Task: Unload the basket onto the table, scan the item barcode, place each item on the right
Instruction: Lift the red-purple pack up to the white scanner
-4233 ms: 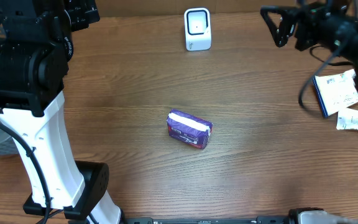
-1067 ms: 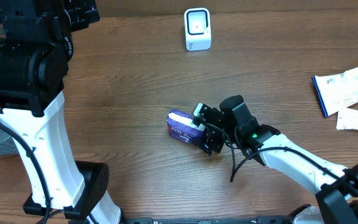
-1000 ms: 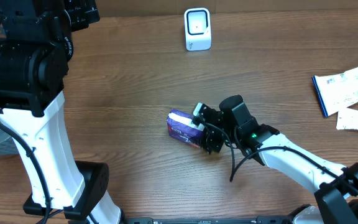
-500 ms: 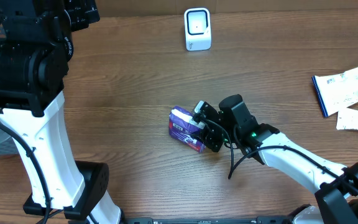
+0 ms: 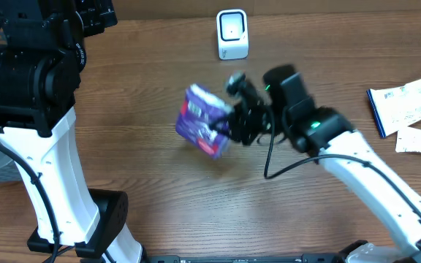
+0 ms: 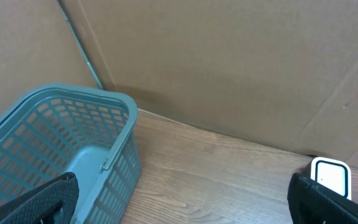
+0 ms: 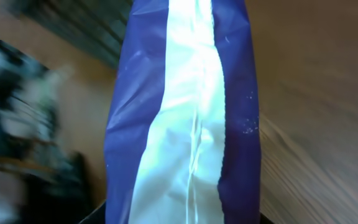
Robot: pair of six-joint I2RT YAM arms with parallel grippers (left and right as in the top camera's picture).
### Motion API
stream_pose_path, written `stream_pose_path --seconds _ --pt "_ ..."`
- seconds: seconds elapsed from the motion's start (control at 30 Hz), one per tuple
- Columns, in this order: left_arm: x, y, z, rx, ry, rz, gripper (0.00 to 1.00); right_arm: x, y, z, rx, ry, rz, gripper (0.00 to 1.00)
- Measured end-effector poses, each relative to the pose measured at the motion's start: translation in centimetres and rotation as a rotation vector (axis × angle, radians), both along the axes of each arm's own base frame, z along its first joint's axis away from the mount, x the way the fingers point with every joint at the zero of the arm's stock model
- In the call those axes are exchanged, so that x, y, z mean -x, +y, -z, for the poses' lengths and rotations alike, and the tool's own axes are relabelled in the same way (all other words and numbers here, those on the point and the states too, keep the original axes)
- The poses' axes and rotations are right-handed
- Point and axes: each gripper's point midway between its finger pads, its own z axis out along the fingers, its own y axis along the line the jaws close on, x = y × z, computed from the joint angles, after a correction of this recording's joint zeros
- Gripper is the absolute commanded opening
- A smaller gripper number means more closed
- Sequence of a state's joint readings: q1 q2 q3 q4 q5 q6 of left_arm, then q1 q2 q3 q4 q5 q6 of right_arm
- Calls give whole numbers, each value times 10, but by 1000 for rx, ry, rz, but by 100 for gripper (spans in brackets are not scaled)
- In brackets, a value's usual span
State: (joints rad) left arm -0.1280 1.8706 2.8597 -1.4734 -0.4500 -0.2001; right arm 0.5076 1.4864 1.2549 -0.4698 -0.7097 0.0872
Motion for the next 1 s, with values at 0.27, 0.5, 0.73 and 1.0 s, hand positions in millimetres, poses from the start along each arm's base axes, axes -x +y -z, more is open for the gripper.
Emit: stream_pose_path --seconds 0.27,0.5,0.73,1.0 --pt "0 0 0 0 0 0 100 -33 -22 -109 -399 122 63 16" --pt "0 0 0 0 0 0 100 -31 -31 -118 -493 490 124 13" --pt "0 0 0 0 0 0 100 3 -28 -122 -469 592 -56 8" --pt "0 0 0 0 1 0 100 22 -29 -121 -446 617 -164 11"
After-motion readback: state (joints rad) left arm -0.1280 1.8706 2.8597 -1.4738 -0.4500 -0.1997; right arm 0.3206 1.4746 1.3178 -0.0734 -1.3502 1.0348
